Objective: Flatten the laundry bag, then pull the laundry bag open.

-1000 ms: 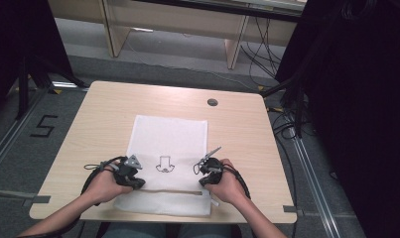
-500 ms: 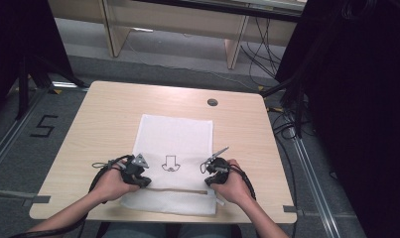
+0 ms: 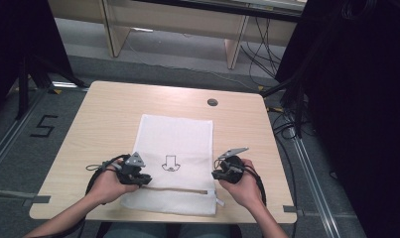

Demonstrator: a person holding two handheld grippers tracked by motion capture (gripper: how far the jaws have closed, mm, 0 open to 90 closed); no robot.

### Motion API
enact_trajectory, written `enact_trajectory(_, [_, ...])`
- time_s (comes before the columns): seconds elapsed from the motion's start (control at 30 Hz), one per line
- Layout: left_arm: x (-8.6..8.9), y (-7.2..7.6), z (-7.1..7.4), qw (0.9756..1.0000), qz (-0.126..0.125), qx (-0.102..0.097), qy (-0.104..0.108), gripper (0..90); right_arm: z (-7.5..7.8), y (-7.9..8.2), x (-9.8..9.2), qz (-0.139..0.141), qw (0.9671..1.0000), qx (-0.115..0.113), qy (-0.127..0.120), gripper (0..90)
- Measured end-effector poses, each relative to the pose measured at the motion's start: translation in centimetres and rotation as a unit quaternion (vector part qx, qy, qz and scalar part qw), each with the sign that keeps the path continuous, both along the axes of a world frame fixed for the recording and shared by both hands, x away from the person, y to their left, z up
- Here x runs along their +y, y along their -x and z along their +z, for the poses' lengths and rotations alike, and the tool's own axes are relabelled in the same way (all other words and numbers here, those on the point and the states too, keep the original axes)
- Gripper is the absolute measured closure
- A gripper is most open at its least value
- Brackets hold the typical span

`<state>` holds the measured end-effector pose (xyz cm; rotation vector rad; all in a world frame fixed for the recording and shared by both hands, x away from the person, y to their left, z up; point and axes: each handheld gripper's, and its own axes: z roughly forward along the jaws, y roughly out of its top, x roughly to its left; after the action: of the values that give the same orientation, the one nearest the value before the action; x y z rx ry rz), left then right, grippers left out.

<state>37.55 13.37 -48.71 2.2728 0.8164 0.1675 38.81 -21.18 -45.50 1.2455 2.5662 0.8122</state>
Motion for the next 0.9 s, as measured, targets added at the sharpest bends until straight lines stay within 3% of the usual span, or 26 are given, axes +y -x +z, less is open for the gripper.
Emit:
enact_trajectory(0.07, [0.3, 0.1, 0.1, 0.9998, 0.014, 0.002, 0.017, 81.1, 0.1, 0.2, -0.7, -0.008, 0.9998, -0.013, -0.01, 81.7])
enact_trajectory(0.2, [0.8, -0.1, 0.5, 0.9985, 0.038, -0.009, 0.038, 77.8, -0.1, 0.6, -1.7, -0.031, 0.9993, -0.01, -0.017, 78.3])
enact_trajectory(0.23, [0.8, -0.1, 0.5, 0.9985, 0.038, -0.009, 0.038, 76.7, -0.3, 0.6, -1.8, -0.039, 0.9988, -0.015, -0.027, 77.6])
enact_trajectory(0.33, [1.0, -0.3, 0.8, 0.998, 0.042, -0.025, 0.041, 74.3, -0.2, 0.6, -2.2, -0.034, 0.9993, -0.01, -0.011, 75.6])
enact_trajectory(0.6, [1.0, -0.2, 0.7, 0.9975, 0.04, -0.028, 0.052, 70.5, -0.1, 0.7, -2.0, -0.044, 0.9988, -0.006, -0.02, 75.1])
enact_trajectory(0.7, [0.7, -0.3, 0.7, 0.9972, 0.042, -0.031, 0.054, 68.9, 0.1, 0.9, -2.2, -0.049, 0.9985, -0.004, -0.026, 79.7])
enact_trajectory(0.73, [0.6, -0.2, 0.7, 0.997, 0.046, -0.031, 0.054, 68.1, -0.1, 1.0, -2.3, -0.048, 0.9983, -0.017, -0.028, 81.6])
enact_trajectory(0.77, [0.6, -0.3, 0.7, 0.9973, 0.038, -0.035, 0.053, 67.5, 0.3, 1.1, -2.4, -0.043, 0.9989, -0.001, -0.019, 83.7])
enact_trajectory(0.9, [0.4, -0.3, 0.8, 0.9972, 0.034, -0.039, 0.054, 65.8, 0.2, 1.4, -2.3, -0.024, 0.9994, 0.003, -0.023, 90.0])
